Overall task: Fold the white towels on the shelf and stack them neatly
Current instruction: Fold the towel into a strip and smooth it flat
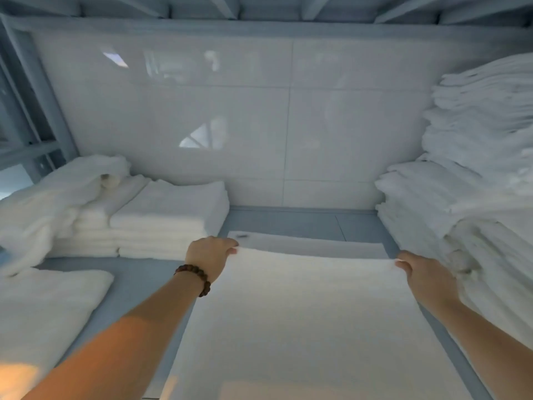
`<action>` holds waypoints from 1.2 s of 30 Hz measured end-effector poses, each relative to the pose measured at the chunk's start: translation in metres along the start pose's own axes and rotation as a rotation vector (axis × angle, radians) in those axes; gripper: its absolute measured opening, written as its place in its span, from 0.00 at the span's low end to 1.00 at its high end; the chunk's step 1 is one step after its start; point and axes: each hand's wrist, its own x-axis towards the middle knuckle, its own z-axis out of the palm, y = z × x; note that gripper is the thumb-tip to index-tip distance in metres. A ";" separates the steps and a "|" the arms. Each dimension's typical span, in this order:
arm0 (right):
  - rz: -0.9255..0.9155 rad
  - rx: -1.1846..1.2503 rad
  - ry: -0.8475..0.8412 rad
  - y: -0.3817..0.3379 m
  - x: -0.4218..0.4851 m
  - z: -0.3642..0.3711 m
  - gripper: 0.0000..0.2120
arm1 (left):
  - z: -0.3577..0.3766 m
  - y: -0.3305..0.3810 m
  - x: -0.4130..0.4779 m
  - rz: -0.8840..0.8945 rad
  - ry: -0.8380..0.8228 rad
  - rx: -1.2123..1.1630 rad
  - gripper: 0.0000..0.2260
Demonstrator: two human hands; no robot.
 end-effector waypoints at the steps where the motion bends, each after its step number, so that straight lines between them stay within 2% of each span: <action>1: 0.015 0.011 -0.035 0.006 0.001 0.011 0.04 | 0.010 0.000 0.006 -0.002 -0.021 0.002 0.14; 3: 0.051 0.015 -0.086 0.015 0.009 0.031 0.06 | 0.027 0.000 0.021 0.001 -0.032 0.029 0.14; 8: 0.005 -0.045 -0.100 0.026 0.052 0.063 0.08 | 0.056 0.004 0.075 -0.006 -0.038 0.100 0.13; 11: -0.001 -0.104 -0.178 0.028 0.083 0.091 0.04 | 0.083 0.004 0.103 -0.036 -0.131 0.078 0.12; 15: -0.082 -0.306 -0.456 0.037 0.108 0.141 0.14 | 0.134 -0.007 0.136 0.032 -0.258 -0.079 0.15; 20: -0.093 -0.255 -0.644 0.051 0.133 0.164 0.14 | 0.147 -0.015 0.175 0.124 -0.442 0.023 0.17; 23: -0.152 -0.229 -0.767 0.057 0.146 0.162 0.16 | 0.144 -0.016 0.186 0.134 -0.501 -0.063 0.17; 24: -0.149 -0.197 -0.786 0.058 0.147 0.162 0.14 | 0.144 -0.016 0.187 0.138 -0.499 -0.092 0.17; 26: -0.154 -0.160 -0.748 0.058 0.146 0.162 0.06 | 0.146 -0.018 0.184 0.159 -0.449 -0.085 0.16; 28: -0.205 -0.194 -0.711 0.056 0.143 0.159 0.07 | 0.150 -0.023 0.183 0.184 -0.389 -0.034 0.15; 30: -0.245 -0.228 -0.666 0.054 0.141 0.157 0.04 | 0.152 -0.030 0.183 0.191 -0.354 0.005 0.12; 32: -0.272 -0.267 -0.640 0.051 0.140 0.153 0.07 | 0.150 -0.033 0.183 0.203 -0.339 0.013 0.08; 34: -0.257 -0.272 -0.658 0.048 0.139 0.148 0.04 | 0.145 -0.031 0.181 0.218 -0.323 0.048 0.07; 36: -0.266 -0.258 -0.669 0.043 0.135 0.142 0.10 | 0.141 -0.027 0.178 0.238 -0.316 0.066 0.08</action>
